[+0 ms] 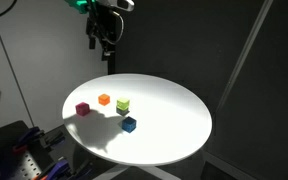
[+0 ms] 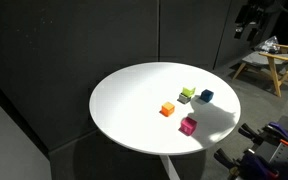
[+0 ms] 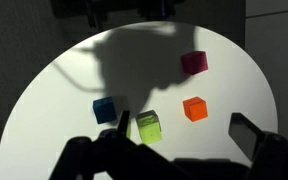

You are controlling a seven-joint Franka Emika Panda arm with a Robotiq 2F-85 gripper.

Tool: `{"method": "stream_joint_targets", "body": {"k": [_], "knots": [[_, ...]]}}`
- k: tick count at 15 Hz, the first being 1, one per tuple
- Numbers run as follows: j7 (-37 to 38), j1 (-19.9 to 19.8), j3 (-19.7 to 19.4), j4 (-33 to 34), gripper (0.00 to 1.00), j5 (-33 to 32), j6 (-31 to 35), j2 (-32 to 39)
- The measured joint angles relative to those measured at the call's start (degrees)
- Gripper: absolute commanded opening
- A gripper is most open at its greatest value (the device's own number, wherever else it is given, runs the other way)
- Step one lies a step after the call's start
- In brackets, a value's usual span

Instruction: Put the orange block on the yellow block

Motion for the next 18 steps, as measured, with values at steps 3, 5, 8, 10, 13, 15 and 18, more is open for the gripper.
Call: {"method": "stream_joint_targets", "body": {"k": [3,5,8,10,13,15,18], "knots": [[0.0,0.0,-0.01,0.07,1.0,0.0,0.01,-0.11],[0.0,0.0,-0.01,0.07,1.0,0.0,0.01,-0.11],[0.0,-0.33,0.41,-0.07,1.0,0.0,0.01,-0.06],[0.17,-0.75,1.26,-0.17,1.0,-0.14,0.34,0.03],[0.85,-0.92,3.12,-0.23,1.0,-0.95,1.93,0.26],[1.94,-0.93,4.62,-0.23,1.0,-1.91,3.35,0.55],[4.08,-0.93,6.94,-0.29,1.0,-3.92,6.21,1.02]]}}
